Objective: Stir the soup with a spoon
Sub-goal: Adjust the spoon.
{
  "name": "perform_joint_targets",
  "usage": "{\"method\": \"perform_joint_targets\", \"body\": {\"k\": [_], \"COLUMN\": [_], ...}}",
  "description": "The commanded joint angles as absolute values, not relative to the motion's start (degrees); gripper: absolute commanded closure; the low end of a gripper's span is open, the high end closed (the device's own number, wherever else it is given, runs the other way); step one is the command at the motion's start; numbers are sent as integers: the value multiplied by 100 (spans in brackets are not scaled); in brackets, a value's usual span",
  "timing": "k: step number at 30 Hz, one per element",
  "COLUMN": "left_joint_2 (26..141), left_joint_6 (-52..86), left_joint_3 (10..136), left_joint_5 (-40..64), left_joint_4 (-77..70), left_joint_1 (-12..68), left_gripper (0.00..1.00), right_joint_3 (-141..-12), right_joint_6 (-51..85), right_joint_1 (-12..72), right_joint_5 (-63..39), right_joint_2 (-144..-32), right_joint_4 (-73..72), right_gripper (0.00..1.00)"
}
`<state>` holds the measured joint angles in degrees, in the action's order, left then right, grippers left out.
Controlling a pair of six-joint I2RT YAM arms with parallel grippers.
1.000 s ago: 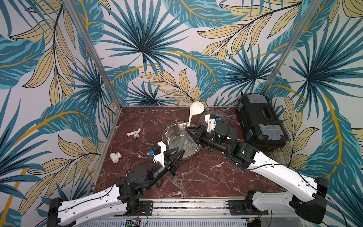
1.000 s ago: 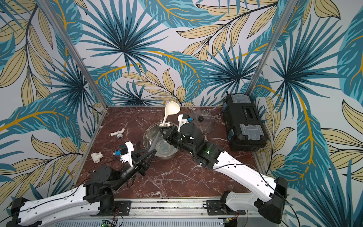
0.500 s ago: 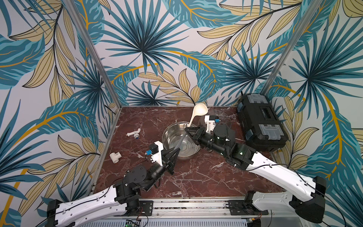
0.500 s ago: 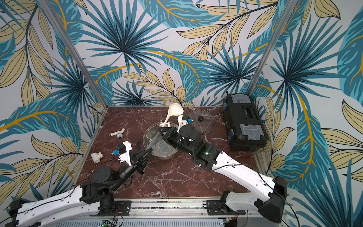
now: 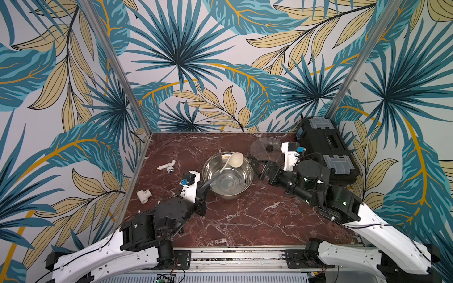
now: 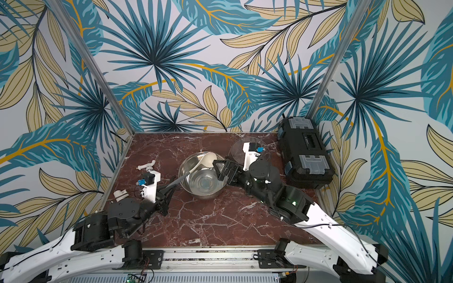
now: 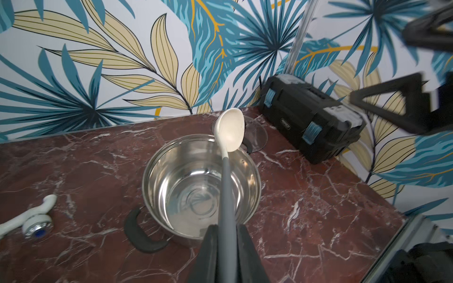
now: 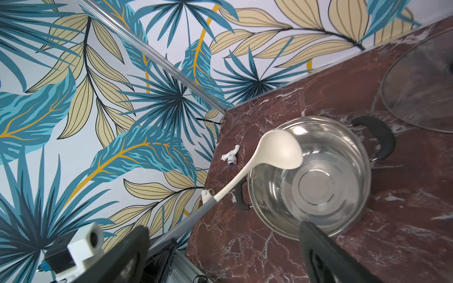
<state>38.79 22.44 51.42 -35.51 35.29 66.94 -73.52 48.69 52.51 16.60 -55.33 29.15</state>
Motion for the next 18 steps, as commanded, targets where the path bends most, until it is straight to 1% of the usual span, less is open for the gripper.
{"method": "perform_joint_targets", "body": {"k": [1,4,9,14,16,18], "left_joint_2": [4500,5193,6333,6878,6938,6982], "left_joint_6": [2213,2013,1803,1688,1640,1564], "left_joint_3": [5831,6285,6938,7209,7216,7242], "left_joint_5": [-3920,-4071,-4437,-4099,-3850,-3537], "left_joint_4": [4864,5128,5396,5243,5085,4944], "left_joint_1": [6690,6688,6632,6204,5967,5766], "left_gripper": [100,100,100,100,100,100], "right_joint_3": [-7575,-7576,-7351,-7105,-6925,-6712], "right_joint_6": [3810,3574,3361,3067,2843,2469], "right_joint_1": [5265,5266,5265,5266,5266,5267], "right_joint_5": [2528,2829,3019,3136,2995,2637], "right_joint_2": [-5410,-5231,-4951,-4928,-4985,-5104], "right_joint_4": [4304,4734,5063,5445,5401,5327], "right_gripper": [1,0,1,1,0,1]}}
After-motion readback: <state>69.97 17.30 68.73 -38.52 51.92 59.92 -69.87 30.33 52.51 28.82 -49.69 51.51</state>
